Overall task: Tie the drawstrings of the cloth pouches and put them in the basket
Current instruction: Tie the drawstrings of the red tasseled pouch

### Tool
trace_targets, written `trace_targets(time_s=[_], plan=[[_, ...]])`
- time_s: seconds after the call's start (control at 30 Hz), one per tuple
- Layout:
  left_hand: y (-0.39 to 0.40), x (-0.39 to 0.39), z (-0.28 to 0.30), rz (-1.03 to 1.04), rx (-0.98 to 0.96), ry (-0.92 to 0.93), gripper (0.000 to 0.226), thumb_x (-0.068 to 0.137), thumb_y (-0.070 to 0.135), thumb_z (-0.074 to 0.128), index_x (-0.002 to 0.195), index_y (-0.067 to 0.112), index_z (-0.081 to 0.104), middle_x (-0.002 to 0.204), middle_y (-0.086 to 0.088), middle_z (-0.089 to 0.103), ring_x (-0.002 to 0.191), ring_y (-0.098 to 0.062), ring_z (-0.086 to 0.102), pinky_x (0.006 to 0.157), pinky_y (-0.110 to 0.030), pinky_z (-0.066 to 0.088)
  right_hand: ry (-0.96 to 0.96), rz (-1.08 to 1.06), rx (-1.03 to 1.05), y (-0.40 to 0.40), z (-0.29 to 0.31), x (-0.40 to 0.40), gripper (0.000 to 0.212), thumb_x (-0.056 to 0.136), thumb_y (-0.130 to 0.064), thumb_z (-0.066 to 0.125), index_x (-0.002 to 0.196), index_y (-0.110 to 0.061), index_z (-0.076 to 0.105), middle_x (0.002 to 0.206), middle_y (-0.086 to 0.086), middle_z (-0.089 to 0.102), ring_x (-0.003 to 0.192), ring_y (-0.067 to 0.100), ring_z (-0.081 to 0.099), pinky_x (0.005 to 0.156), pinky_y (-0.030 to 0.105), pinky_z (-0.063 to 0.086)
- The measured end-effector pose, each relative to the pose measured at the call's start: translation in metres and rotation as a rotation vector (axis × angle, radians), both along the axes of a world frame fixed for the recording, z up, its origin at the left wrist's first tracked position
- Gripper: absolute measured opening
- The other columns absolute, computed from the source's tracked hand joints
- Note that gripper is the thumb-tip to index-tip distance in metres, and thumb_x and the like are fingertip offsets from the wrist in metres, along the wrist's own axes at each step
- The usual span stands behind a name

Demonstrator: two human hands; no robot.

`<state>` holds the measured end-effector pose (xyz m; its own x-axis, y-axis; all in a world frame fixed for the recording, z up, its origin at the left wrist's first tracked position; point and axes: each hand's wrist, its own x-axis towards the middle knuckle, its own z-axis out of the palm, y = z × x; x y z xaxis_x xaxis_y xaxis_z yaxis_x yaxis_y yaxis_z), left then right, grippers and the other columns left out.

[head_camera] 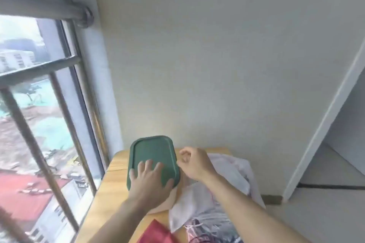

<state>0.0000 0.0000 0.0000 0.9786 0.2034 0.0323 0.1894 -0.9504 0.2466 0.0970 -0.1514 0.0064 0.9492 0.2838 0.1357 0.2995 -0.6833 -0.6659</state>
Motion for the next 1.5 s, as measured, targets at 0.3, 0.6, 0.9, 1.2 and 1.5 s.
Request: trace_targets(time_s=[0.3,0.6,0.9,1.2,1.5], plan=[[0.009,-0.021,-0.064,-0.059,0.217,-0.254,0.058,0.095,0.06,0.04,0.148,0.035,0.038,0.15,0.002,0.039,0.142,-0.029,0.028,0.111,-0.071,0.005,0.167,-0.014,0.491,0.017,-0.079,-0.048,0.038,0.092,-0.046,0.057,0.107,-0.015,0.074,0.091,-0.014,0.069,0.092,0.003,0.064,0.094,0.035,0.051],[-0.002,-0.035,-0.064,-0.128,0.335,-0.273,0.063,0.096,0.06,0.018,0.117,0.013,0.054,0.126,-0.012,0.056,0.119,-0.037,0.047,0.102,-0.051,0.035,0.383,0.167,0.729,0.009,-0.087,-0.096,0.04,0.084,-0.013,0.054,0.121,-0.021,0.067,0.116,0.003,0.073,0.106,0.016,0.066,0.098,0.043,0.051],[0.0,-0.043,-0.058,-0.143,0.127,-0.418,0.033,0.099,0.031,0.026,0.078,0.017,0.047,0.077,-0.001,0.051,0.088,-0.034,0.058,0.075,-0.04,0.036,0.142,0.015,0.446,0.022,-0.091,-0.106,0.105,0.055,-0.041,0.093,0.143,-0.029,0.037,0.115,-0.009,0.069,0.105,0.012,0.068,0.093,0.036,0.056],[0.014,-0.038,-0.063,-0.265,0.095,-0.415,0.035,0.099,0.045,0.05,0.118,0.021,0.065,0.123,0.002,0.063,0.118,-0.024,0.053,0.101,-0.043,0.036,0.042,-0.112,0.403,0.029,-0.083,-0.108,0.062,0.077,-0.024,0.082,0.133,-0.023,0.055,0.114,-0.007,0.068,0.105,0.013,0.064,0.082,0.02,0.05],[0.018,-0.05,-0.026,-0.194,-0.332,-0.664,0.022,0.103,0.028,0.05,0.102,0.006,0.053,0.086,-0.001,0.063,0.072,-0.024,0.056,0.062,-0.039,0.04,-0.094,-0.071,0.293,0.032,-0.078,-0.112,0.074,0.075,-0.03,0.087,0.141,-0.02,0.053,0.139,-0.004,0.051,0.133,0.013,0.045,0.098,0.014,0.036]])
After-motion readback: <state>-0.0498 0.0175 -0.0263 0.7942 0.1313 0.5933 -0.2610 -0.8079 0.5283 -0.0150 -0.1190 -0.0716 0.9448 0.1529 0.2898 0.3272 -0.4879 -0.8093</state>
